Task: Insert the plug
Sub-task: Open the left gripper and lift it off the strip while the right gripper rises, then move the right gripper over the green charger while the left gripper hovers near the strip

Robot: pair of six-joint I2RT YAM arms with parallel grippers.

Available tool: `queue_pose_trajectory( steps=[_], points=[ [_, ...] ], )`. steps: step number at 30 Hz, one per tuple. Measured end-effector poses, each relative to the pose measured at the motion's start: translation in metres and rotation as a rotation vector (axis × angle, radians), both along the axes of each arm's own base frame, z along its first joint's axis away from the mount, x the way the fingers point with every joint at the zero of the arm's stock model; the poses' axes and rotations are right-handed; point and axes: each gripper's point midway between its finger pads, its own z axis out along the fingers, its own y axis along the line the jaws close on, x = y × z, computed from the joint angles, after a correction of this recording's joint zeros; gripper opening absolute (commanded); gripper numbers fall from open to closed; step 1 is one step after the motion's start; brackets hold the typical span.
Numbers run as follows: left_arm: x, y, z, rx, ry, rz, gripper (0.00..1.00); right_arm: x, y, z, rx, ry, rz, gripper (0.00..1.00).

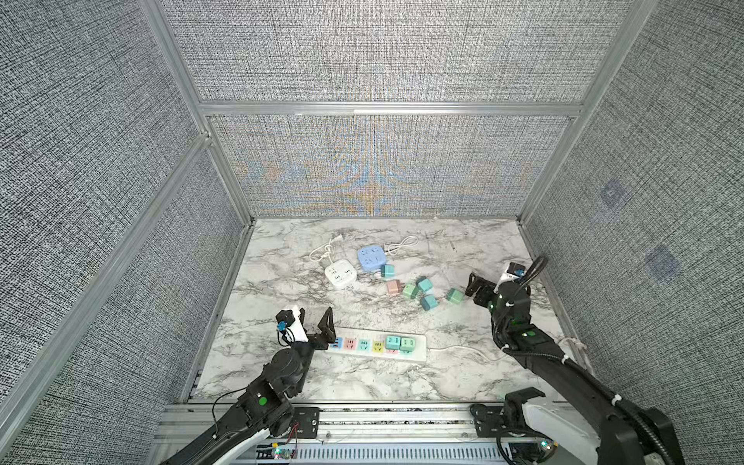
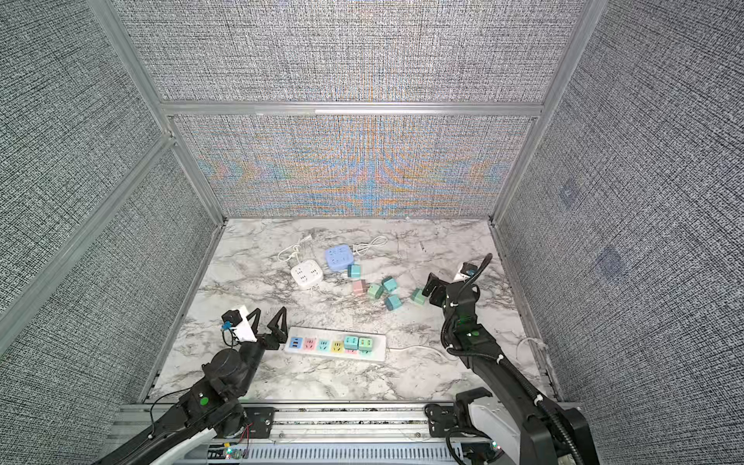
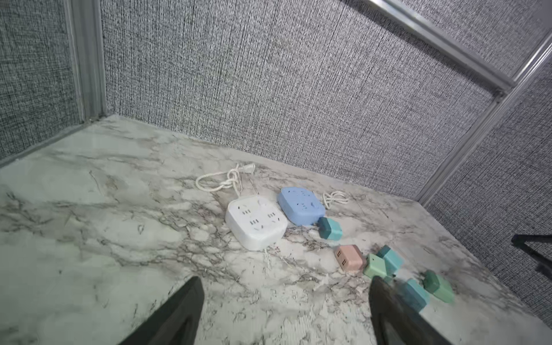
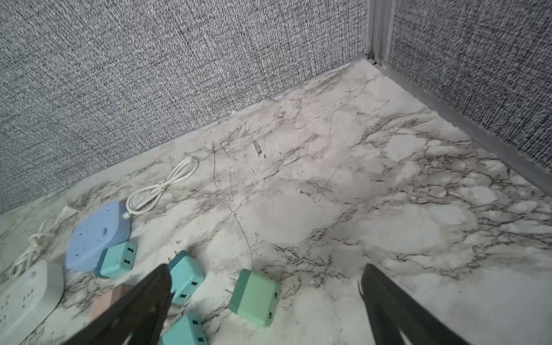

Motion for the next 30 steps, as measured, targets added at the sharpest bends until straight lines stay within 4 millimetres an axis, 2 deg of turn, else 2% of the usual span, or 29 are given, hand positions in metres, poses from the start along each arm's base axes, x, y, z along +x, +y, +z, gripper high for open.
queue_pose_trajectory(
  steps=[6, 8, 15, 20, 30],
  points=[
    [0.009, -0.014, -0.023, 0.081, 0.147, -0.003, 0.99, 0.002, 0.018, -0.035, 0.015, 0.170, 0.084, 0.98],
    [0.013, -0.020, -0.032, 0.110, 0.202, -0.003, 0.99, 0.005, 0.023, -0.043, 0.019, 0.215, 0.105, 0.97],
    [0.021, -0.033, -0.060, 0.100, 0.360, 0.025, 0.99, 0.015, 0.037, -0.057, 0.027, 0.305, 0.153, 0.95],
    [0.018, -0.029, -0.080, 0.048, 0.460, 0.078, 0.99, 0.019, 0.045, -0.063, 0.026, 0.333, 0.177, 0.95],
    [0.005, -0.028, -0.099, -0.080, 0.491, 0.052, 0.99, 0.029, 0.051, -0.081, 0.009, 0.392, 0.185, 0.94]
  ],
)
